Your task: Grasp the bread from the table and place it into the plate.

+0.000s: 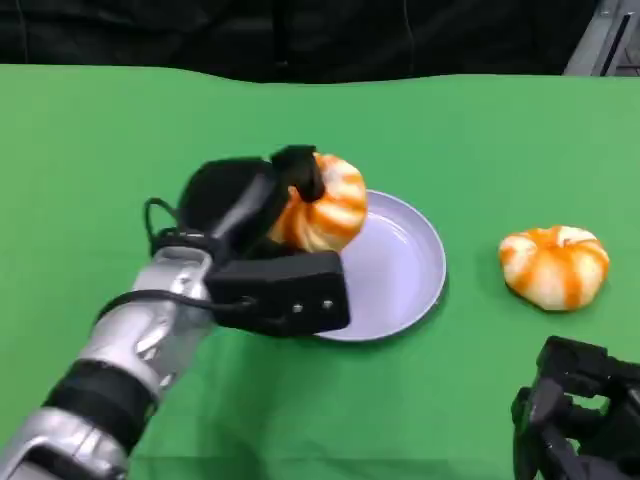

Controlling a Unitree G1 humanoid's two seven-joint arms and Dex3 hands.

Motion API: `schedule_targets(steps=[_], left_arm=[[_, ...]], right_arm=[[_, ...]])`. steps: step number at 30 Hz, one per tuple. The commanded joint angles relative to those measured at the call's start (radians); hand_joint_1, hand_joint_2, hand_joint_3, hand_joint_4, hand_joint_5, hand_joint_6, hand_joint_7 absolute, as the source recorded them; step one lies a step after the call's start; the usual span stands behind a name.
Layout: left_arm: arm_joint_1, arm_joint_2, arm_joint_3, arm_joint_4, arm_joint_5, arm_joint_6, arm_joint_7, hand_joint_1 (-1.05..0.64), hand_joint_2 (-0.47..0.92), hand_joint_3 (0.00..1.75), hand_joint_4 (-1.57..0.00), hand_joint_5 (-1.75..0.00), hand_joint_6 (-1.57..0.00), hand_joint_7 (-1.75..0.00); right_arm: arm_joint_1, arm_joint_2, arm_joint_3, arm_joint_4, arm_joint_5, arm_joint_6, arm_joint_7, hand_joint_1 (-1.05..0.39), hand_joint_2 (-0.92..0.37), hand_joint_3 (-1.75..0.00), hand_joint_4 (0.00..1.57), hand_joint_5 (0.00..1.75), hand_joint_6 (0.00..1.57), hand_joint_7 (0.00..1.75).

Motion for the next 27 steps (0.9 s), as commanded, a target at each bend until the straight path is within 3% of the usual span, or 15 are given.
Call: schedule_targets(steps=[1, 4, 5, 7, 9, 10, 12, 13, 14, 15, 16, 17, 19, 21, 27], left_arm=[[-0.064, -0.032, -0.026, 0.127, 0.010, 0.013, 0.031, -0.16, 0.92, 0.10, -0.69, -1.75, -0.62, -1.44], [-0.085, -0.057, -0.034, 0.223, 0.008, -0.003, 0.072, -0.15, 0.92, 0.15, -0.70, -1.75, -0.66, -1.37], [-0.090, -0.065, -0.032, 0.252, 0.000, -0.007, 0.072, -0.14, 0.92, 0.17, -0.70, -1.75, -0.72, -1.20], [-0.094, -0.073, -0.031, 0.297, -0.009, -0.025, 0.080, -0.12, 0.92, 0.19, -0.71, -1.75, -0.72, -1.21], [-0.092, -0.068, -0.030, 0.332, -0.020, -0.067, 0.073, -0.11, 0.92, 0.17, -0.70, -1.75, -0.66, -1.40], [-0.095, -0.053, -0.040, 0.341, -0.021, -0.089, 0.025, -0.14, 0.92, 0.19, -0.67, -1.53, -0.70, -1.14], [-0.104, -0.025, -0.060, 0.345, -0.022, -0.109, -0.082, -0.43, 0.92, 0.31, -0.65, -0.57, -0.75, -0.33], [-0.106, -0.016, -0.066, 0.342, -0.024, -0.111, -0.120, -0.61, 0.92, 0.35, -0.49, -0.24, -0.63, -0.13], [-0.107, -0.011, -0.068, 0.338, -0.027, -0.112, -0.141, -0.68, 0.92, 0.36, -0.43, -0.12, -0.58, -0.07], [-0.105, -0.001, -0.072, 0.331, -0.029, -0.118, -0.178, -0.71, 0.92, 0.37, -0.40, -0.07, -0.56, -0.03], [-0.102, 0.009, -0.077, 0.323, -0.031, -0.123, -0.211, -0.85, 0.92, 0.45, -0.20, -0.03, -0.41, -0.02], [-0.098, 0.021, -0.084, 0.310, -0.029, -0.128, -0.240, -0.94, 0.92, 0.52, -0.10, -0.02, -0.29, -0.01], [-0.091, 0.034, -0.092, 0.289, -0.027, -0.130, -0.271, -1.03, 0.92, 0.63, -0.02, 0.00, -0.10, 0.00], [-0.079, 0.044, -0.091, 0.262, -0.030, -0.131, -0.274, -1.04, 0.92, 0.69, 0.00, 0.00, -0.02, 0.00], [-0.043, 0.061, -0.080, 0.172, -0.039, -0.111, -0.264, -1.05, 0.92, 0.72, 0.00, 0.00, 0.00, 0.00]], right_arm=[[0.014, 0.000, 0.007, -0.017, -0.016, -0.026, -0.009, -0.08, -0.52, -1.23, 0.89, 1.74, 0.84, 1.51], [0.022, 0.005, 0.015, -0.030, -0.017, -0.017, -0.020, -0.08, -0.53, -1.22, 0.89, 1.74, 0.84, 1.52], [0.025, 0.006, 0.019, -0.036, -0.020, -0.016, -0.023, -0.08, -0.53, -1.21, 0.89, 1.75, 0.84, 1.52], [0.030, 0.008, 0.024, -0.042, -0.025, -0.021, -0.027, -0.08, -0.53, -1.21, 0.89, 1.75, 0.84, 1.52], [0.033, 0.010, 0.029, -0.043, -0.030, -0.029, -0.028, -0.08, -0.53, -1.20, 0.89, 1.75, 0.83, 1.52], [0.034, 0.010, 0.032, -0.044, -0.033, -0.032, -0.029, -0.08, -0.53, -1.20, 0.89, 1.75, 0.83, 1.52], [0.036, 0.010, 0.034, -0.049, -0.033, -0.028, -0.032, -0.09, -0.53, -1.20, 0.89, 1.75, 0.83, 1.53], [0.037, 0.010, 0.035, -0.051, -0.032, -0.025, -0.033, -0.09, -0.52, -1.20, 0.88, 1.74, 0.82, 1.53], [0.037, 0.009, 0.035, -0.052, -0.030, -0.023, -0.034, -0.09, -0.52, -1.20, 0.88, 1.74, 0.82, 1.54], [0.036, 0.010, 0.035, -0.049, -0.028, -0.025, -0.034, -0.10, -0.52, -1.20, 0.88, 1.74, 0.82, 1.54], [0.035, 0.010, 0.035, -0.048, -0.027, -0.025, -0.034, -0.10, -0.52, -1.21, 0.89, 1.74, 0.82, 1.53], [0.033, 0.010, 0.034, -0.047, -0.025, -0.022, -0.035, -0.10, -0.51, -1.22, 0.89, 1.74, 0.83, 1.52], [0.031, 0.010, 0.033, -0.045, -0.022, -0.020, -0.035, -0.10, -0.48, -1.26, 0.90, 1.73, 0.84, 1.50], [0.028, 0.010, 0.031, -0.041, -0.016, -0.017, -0.034, -0.09, -0.47, -1.28, 0.90, 1.72, 0.85, 1.49], [0.023, 0.013, 0.032, -0.020, -0.015, -0.041, -0.025, -0.08, -0.48, -1.27, 0.91, 1.71, 0.86, 1.47]])
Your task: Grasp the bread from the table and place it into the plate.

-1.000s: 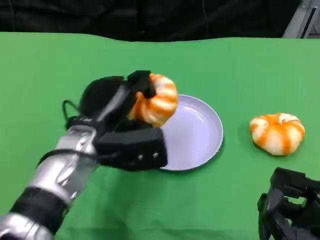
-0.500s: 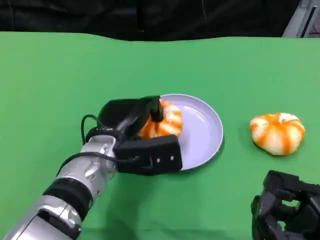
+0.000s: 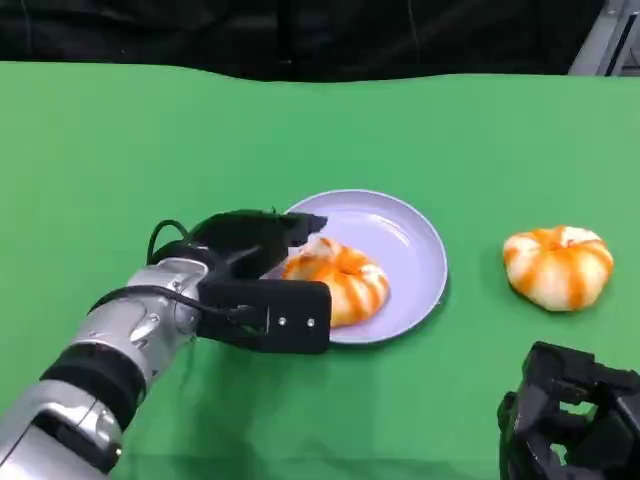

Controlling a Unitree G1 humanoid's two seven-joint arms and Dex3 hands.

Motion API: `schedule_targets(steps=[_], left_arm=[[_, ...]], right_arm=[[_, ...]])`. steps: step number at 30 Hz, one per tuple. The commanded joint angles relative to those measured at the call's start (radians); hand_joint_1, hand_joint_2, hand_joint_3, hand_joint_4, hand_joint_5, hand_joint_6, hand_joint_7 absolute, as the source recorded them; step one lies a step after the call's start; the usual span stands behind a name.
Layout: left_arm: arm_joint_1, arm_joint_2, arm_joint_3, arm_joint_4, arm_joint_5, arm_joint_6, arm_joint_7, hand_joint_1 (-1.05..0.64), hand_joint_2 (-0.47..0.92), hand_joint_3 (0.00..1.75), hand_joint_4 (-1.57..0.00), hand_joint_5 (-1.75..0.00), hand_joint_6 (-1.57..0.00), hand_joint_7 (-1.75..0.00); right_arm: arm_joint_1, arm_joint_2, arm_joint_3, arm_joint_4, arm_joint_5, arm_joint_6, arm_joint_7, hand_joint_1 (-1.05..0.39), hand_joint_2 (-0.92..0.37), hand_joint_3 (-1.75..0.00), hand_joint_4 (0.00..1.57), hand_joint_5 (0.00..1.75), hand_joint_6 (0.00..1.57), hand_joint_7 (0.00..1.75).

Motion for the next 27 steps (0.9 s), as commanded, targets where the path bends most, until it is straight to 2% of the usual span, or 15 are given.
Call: schedule_targets(steps=[1, 8, 10, 12, 13, 14, 15, 16, 17, 18, 19, 21, 23, 24, 27], left_arm=[[0.027, 0.029, 0.010, -0.061, -0.009, 0.015, 0.001, -1.05, 0.92, 0.72, 0.00, 0.00, 0.00, 0.00], [0.071, 0.060, 0.040, -0.151, -0.035, 0.031, -0.017, -1.05, 0.92, 0.70, 0.00, 0.00, -0.03, -0.01], [0.119, 0.070, 0.096, -0.220, -0.100, 0.018, -0.020, -0.91, 0.92, 0.57, 0.00, 0.00, -0.09, -0.03], [0.176, 0.066, 0.160, -0.303, -0.173, 0.024, -0.017, -0.47, 0.92, 0.35, -0.07, -0.03, -0.27, -0.06], [0.194, 0.064, 0.177, -0.331, -0.192, 0.032, -0.019, -0.37, 0.92, 0.31, -0.11, -0.04, -0.32, -0.06], [0.240, 0.044, 0.252, -0.390, -0.323, 0.033, -0.070, -0.32, 0.92, 0.28, -0.14, -0.05, -0.35, -0.07], [0.273, 0.030, 0.306, -0.435, -0.421, 0.036, -0.111, -0.07, 0.91, 0.47, -0.66, -0.33, -0.73, -0.23], [0.315, 0.024, 0.362, -0.504, -0.542, 0.063, -0.181, 0.01, 0.91, 0.56, -0.85, -0.43, -0.87, -0.27], [0.369, 0.034, 0.409, -0.598, -0.653, 0.109, -0.250, -0.01, 0.72, 0.92, -0.97, -0.89, -1.00, -0.66], [0.402, 0.045, 0.431, -0.661, -0.712, 0.147, -0.293, -0.03, 0.59, 1.17, -0.94, -1.33, -0.95, -1.10], [0.462, 0.072, 0.463, -0.778, -0.799, 0.234, -0.347, -0.03, 0.55, 1.24, -0.93, -1.48, -0.93, -1.26], [0.537, 0.106, 0.502, -0.928, -0.897, 0.359, -0.403, -0.05, 0.51, 1.32, -0.85, -1.69, -0.81, -1.52], [0.659, 0.158, 0.564, -1.082, -0.996, 0.435, -0.458, -0.03, 0.52, 1.33, -0.87, -1.73, -0.78, -1.61], [0.705, 0.177, 0.589, -1.136, -1.030, 0.459, -0.477, -0.04, 0.57, 1.24, -0.87, -1.74, -0.73, -1.69], [0.775, 0.201, 0.630, -1.223, -1.086, 0.520, -0.496, -0.05, 0.61, 1.17, -0.87, -1.75, -0.70, -1.74]], right_arm=[[-0.004, -0.003, -0.010, 0.013, 0.009, -0.020, 0.006, -0.08, -0.48, -1.27, 0.91, 1.71, 0.86, 1.47], [-0.002, -0.002, -0.002, 0.005, -0.007, -0.017, -0.005, -0.07, -0.49, -1.26, 0.91, 1.71, 0.86, 1.47], [-0.001, 0.000, 0.000, 0.004, -0.006, -0.016, -0.006, -0.07, -0.49, -1.26, 0.91, 1.72, 0.86, 1.48], [-0.001, 0.003, 0.002, 0.005, -0.006, -0.019, -0.006, -0.06, -0.49, -1.26, 0.91, 1.73, 0.86, 1.49], [-0.001, 0.003, 0.002, 0.005, -0.006, -0.021, -0.006, -0.06, -0.49, -1.27, 0.91, 1.73, 0.86, 1.49], [-0.003, 0.003, 0.004, 0.004, -0.011, -0.018, -0.009, -0.06, -0.49, -1.27, 0.91, 1.73, 0.86, 1.49], [-0.004, 0.003, 0.004, 0.003, -0.013, -0.017, -0.011, -0.06, -0.49, -1.27, 0.91, 1.73, 0.86, 1.50], [-0.004, 0.002, 0.004, 0.003, -0.016, -0.015, -0.013, -0.06, -0.48, -1.27, 0.91, 1.72, 0.86, 1.50], [-0.007, 0.003, 0.004, 0.005, -0.016, -0.014, -0.014, -0.06, -0.48, -1.28, 0.91, 1.72, 0.86, 1.50], [-0.010, 0.004, 0.003, 0.007, -0.016, -0.013, -0.013, -0.06, -0.48, -1.28, 0.91, 1.72, 0.85, 1.49], [-0.013, 0.005, 0.001, 0.009, -0.008, -0.007, -0.013, -0.06, -0.47, -1.28, 0.91, 1.72, 0.85, 1.50], [-0.019, 0.008, -0.003, 0.013, 0.002, -0.001, -0.012, -0.06, -0.47, -1.29, 0.91, 1.72, 0.86, 1.49], [-0.027, 0.006, -0.008, 0.026, 0.002, -0.010, -0.008, -0.06, -0.47, -1.29, 0.91, 1.72, 0.86, 1.49], [-0.031, 0.006, -0.010, 0.032, 0.001, -0.015, -0.007, -0.06, -0.47, -1.29, 0.91, 1.72, 0.86, 1.49], [-0.038, 0.006, -0.015, 0.044, 0.002, -0.023, -0.004, -0.05, -0.47, -1.28, 0.91, 1.71, 0.86, 1.48]])
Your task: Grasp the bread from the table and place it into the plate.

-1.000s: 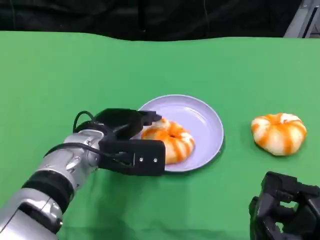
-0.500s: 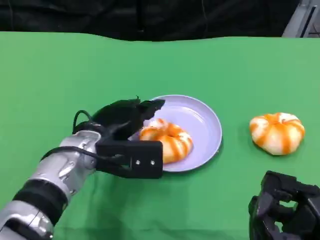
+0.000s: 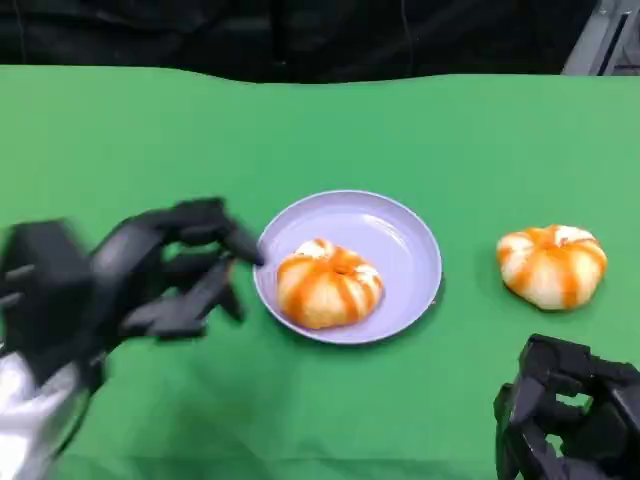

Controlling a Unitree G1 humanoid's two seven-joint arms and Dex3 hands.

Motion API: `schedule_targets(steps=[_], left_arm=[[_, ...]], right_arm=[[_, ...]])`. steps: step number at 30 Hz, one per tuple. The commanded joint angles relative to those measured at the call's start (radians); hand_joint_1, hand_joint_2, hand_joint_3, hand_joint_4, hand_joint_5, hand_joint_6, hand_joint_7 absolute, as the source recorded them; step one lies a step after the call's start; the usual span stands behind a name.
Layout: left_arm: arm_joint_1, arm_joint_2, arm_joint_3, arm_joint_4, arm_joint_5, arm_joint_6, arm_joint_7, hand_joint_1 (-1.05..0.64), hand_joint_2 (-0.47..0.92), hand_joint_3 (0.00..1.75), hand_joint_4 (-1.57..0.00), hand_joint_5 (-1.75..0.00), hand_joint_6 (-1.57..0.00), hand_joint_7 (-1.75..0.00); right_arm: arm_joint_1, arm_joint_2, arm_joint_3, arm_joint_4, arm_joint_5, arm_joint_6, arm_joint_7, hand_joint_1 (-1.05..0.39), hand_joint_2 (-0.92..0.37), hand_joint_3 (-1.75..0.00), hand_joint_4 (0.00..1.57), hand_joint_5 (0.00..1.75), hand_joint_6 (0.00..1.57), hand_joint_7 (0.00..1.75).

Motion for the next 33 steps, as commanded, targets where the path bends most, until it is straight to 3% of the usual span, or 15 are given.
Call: schedule_targets(steps=[1, 4, 8, 16, 33], left_arm=[[0.140, 0.072, 0.096, -0.170, -0.114, 0.111, -0.049, -0.05, 0.62, 1.17, -0.88, -1.75, -0.70, -1.74], [0.328, 0.042, 0.182, -0.236, -0.258, 0.147, -0.085, -0.01, 0.66, 1.19, -0.91, -1.75, -0.72, -1.75], [0.409, -0.003, 0.183, -0.211, -0.285, 0.118, -0.098, 0.00, 0.69, 1.18, -0.96, -1.75, -0.78, -1.75], [0.406, -0.017, 0.127, -0.139, -0.164, -0.007, -0.122, 0.06, 0.65, 1.20, -0.95, -1.75, -0.75, -1.75], [0.409, -0.051, 0.142, -0.100, -0.163, -0.078, -0.127, 0.10, 0.71, 1.19, -0.93, -1.75, -0.75, -1.75]], right_arm=[[-0.014, -0.004, -0.023, 0.029, 0.017, -0.011, 0.004, -0.06, -0.47, -1.29, 0.92, 1.71, 0.87, 1.47], [-0.043, -0.024, -0.051, 0.067, 0.034, -0.002, 0.021, -0.06, -0.46, -1.30, 0.93, 1.69, 0.88, 1.46], [-0.069, -0.039, -0.078, 0.108, 0.047, 0.003, 0.043, -0.05, -0.46, -1.30, 0.94, 1.69, 0.88, 1.46], [-0.098, -0.063, -0.108, 0.165, 0.049, -0.011, 0.076, -0.05, -0.53, -1.18, 0.94, 1.68, 0.87, 1.47], [-0.090, -0.039, -0.097, 0.154, 0.040, -0.026, 0.080, -0.08, -0.47, -1.28, 0.93, 1.69, 0.85, 1.50]])
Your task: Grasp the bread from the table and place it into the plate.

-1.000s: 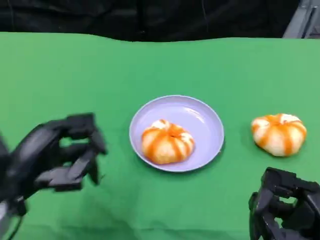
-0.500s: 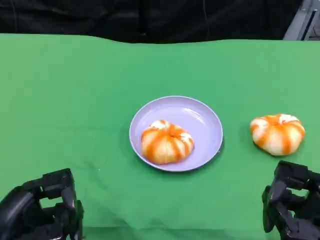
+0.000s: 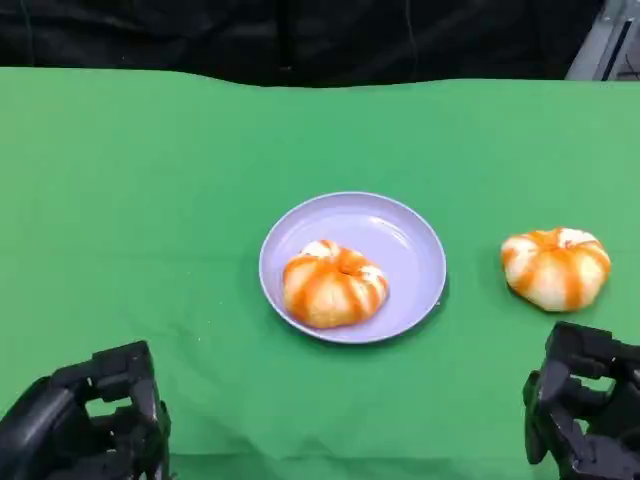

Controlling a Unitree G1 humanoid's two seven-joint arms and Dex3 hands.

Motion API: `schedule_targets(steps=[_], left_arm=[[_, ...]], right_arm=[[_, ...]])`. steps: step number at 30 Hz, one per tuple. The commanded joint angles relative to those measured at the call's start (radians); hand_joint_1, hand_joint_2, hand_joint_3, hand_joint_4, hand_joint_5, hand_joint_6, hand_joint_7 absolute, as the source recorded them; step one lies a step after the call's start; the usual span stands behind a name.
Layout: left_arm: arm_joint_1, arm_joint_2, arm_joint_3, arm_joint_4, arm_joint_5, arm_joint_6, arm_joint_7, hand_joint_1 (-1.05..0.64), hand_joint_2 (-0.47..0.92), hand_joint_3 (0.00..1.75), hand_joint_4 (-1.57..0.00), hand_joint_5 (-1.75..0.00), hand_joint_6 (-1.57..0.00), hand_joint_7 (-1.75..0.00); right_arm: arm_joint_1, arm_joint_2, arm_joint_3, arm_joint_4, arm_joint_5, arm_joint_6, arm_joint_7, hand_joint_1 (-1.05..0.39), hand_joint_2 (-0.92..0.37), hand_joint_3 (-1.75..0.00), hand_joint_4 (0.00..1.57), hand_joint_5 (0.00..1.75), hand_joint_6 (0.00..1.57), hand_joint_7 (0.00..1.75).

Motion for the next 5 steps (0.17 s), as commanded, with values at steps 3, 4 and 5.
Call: schedule_targets(steps=[3, 4, 5], left_arm=[[0.009, -0.005, 0.019, 0.012, -0.024, -0.025, -0.018, 0.10, 0.71, 1.20, -0.94, -1.75, -0.75, -1.75], [0.009, -0.005, 0.019, 0.013, -0.024, -0.025, -0.019, 0.10, 0.71, 1.20, -0.94, -1.75, -0.74, -1.75], [0.009, -0.006, 0.019, 0.013, -0.024, -0.026, -0.020, 0.10, 0.71, 1.20, -0.94, -1.75, -0.74, -1.75]], right_arm=[[0.011, 0.001, -0.007, -0.013, 0.006, -0.018, -0.003, -0.07, -0.46, -1.29, 0.93, 1.69, 0.85, 1.50], [0.011, 0.001, -0.007, -0.012, 0.006, -0.019, -0.003, -0.07, -0.46, -1.30, 0.93, 1.69, 0.85, 1.50], [0.011, 0.001, -0.007, -0.012, 0.006, -0.019, -0.003, -0.07, -0.46, -1.30, 0.93, 1.69, 0.85, 1.50]])
